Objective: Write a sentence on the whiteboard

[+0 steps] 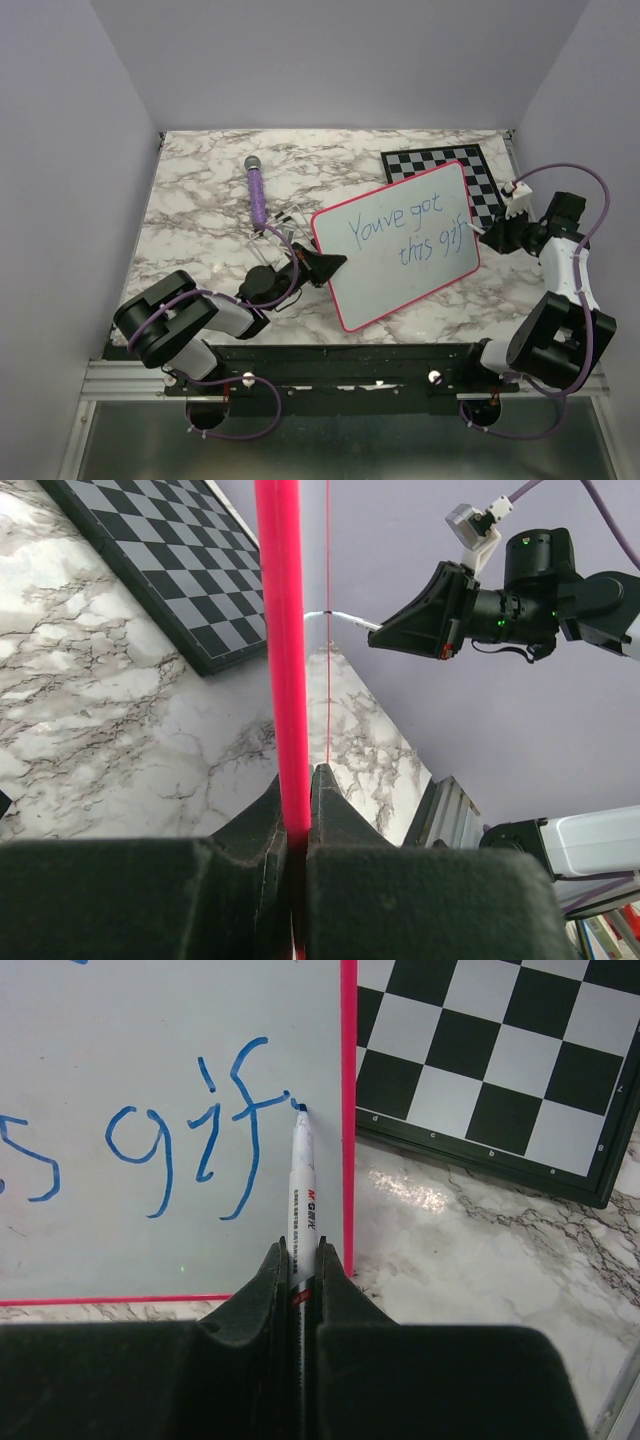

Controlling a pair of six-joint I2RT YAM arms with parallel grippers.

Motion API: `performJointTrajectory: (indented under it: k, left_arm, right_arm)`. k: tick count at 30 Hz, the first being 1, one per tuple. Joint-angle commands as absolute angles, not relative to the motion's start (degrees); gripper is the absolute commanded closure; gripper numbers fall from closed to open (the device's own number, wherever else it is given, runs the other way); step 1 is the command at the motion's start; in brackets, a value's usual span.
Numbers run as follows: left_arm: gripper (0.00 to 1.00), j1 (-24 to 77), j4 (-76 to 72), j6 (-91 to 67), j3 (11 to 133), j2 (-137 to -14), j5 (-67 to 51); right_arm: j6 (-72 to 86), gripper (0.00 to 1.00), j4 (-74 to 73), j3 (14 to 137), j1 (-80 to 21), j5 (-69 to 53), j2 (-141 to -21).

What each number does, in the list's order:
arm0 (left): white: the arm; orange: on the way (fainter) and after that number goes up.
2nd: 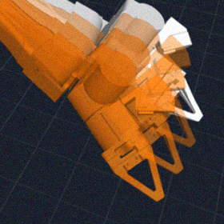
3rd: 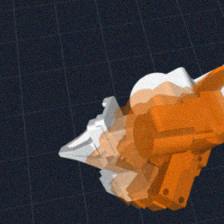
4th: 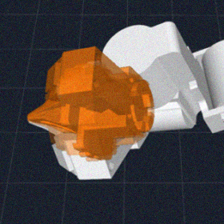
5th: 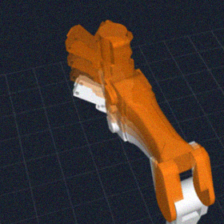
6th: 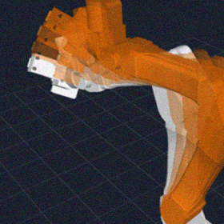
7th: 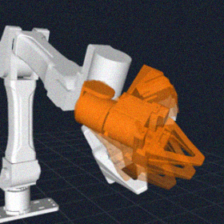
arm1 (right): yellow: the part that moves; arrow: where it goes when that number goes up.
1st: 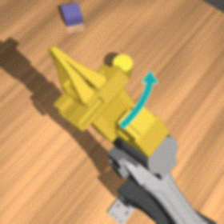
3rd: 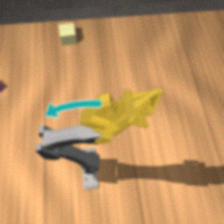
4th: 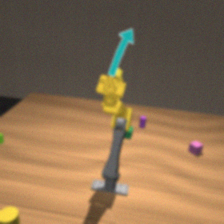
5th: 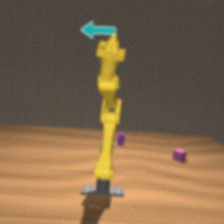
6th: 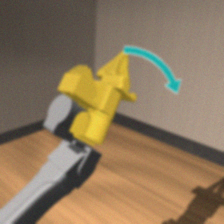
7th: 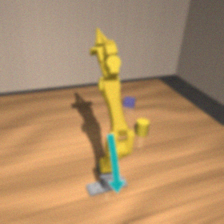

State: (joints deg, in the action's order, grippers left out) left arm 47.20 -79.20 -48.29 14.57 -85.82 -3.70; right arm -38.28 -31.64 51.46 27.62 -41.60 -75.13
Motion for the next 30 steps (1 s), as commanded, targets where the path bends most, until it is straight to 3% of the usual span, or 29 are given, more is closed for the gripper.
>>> performJointTrajectory:
  k: [1, 18, 30]
  left_arm:
    - [1.00, 47.7, -79.6, -42.5, 14.2, -86.8, -8.6]
    - [1.00, 47.7, -79.8, -42.5, 14.2, -87.2, -8.6]
    - [1.00, 47.8, -80.0, -42.7, 14.5, -87.7, -8.9]
  right_arm:
    - [-36.0, 0.99, -28.5, 50.9, 27.9, -39.0, -75.5]
    - [-36.1, 1.00, -27.9, 50.9, 27.9, -42.8, -71.5]
    - [-35.7, 1.00, -28.5, 52.9, 27.9, -42.9, -75.8]
